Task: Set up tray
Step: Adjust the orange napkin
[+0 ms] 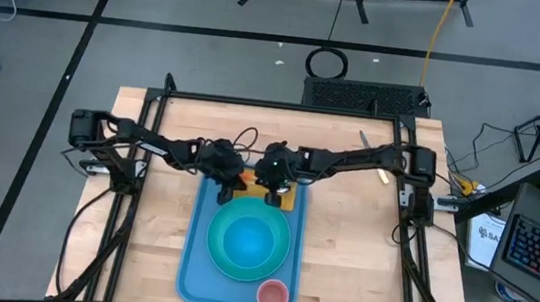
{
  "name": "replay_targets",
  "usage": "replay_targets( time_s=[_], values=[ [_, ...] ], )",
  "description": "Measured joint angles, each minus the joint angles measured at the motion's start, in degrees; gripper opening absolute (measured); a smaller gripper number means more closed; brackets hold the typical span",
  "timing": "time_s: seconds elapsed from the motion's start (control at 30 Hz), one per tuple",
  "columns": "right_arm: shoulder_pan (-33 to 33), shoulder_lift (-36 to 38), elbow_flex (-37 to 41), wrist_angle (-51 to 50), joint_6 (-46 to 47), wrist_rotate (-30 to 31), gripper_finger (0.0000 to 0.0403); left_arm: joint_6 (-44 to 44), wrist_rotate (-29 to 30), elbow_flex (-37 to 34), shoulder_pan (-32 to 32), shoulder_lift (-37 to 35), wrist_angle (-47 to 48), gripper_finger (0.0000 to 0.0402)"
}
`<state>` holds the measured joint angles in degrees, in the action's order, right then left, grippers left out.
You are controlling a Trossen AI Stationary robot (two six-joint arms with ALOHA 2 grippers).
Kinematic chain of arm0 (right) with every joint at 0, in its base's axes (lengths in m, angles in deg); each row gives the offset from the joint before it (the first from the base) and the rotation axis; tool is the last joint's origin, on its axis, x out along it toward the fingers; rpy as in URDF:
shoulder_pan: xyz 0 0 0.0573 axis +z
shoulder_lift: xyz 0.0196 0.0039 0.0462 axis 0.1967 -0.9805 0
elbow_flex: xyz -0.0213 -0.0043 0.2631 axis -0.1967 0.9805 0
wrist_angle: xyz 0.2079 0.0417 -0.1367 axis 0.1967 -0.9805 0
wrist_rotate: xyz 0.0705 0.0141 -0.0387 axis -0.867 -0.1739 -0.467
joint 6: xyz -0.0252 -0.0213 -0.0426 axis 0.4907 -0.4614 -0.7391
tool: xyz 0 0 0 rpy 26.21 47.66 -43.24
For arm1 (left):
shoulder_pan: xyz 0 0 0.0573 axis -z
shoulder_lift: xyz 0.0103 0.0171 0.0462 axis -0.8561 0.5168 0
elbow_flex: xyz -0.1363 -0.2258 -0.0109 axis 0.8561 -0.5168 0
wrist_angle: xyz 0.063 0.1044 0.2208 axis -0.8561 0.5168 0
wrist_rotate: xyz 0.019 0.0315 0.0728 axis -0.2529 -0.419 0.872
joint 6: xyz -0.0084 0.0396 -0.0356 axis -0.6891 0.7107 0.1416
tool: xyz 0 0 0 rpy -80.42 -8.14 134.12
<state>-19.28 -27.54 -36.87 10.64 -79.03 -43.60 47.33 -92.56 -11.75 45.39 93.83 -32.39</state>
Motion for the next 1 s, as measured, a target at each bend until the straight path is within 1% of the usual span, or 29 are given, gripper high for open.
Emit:
replay_targets(
  time_s=[0.1,0.2,0.27,0.43,0.63,0.73,0.8,1.0],
  values=[
    [-0.3,1.3,0.0,-5.5,0.0,0.7,0.0000,0.0,0.9,0.0,0.0,-1.3,0.2,0.0032],
    [-0.3,1.7,0.0,-12.7,0.0,4.1,0.0000,-0.3,0.8,0.0,0.0,-1.5,1.2,0.0026],
    [-0.3,1.6,0.2,-15.8,0.0,5.2,0.0000,-0.6,0.7,0.0,0.0,-1.5,1.3,0.0020],
    [0.6,1.6,1.5,-16.3,0.6,5.8,0.0000,-0.4,0.6,0.0,0.0,-1.5,1.4,0.0004],
    [1.1,1.6,1.6,-15.4,1.3,6.0,0.0000,-0.3,0.6,0.0,0.0,-1.6,1.3,0.0024],
    [1.1,1.6,1.6,-15.2,1.5,6.4,0.0000,-0.3,0.9,0.0,0.0,-1.6,1.3,0.0027],
    [1.2,1.6,1.6,-15.8,1.6,7.5,0.0000,-0.3,0.9,0.0,0.0,-1.6,1.3,0.0023],
    [1.2,1.6,1.6,-17.1,2.6,7.3,0.0000,-0.4,1.3,0.1,0.0,-1.6,1.3,0.0004]
  ],
)
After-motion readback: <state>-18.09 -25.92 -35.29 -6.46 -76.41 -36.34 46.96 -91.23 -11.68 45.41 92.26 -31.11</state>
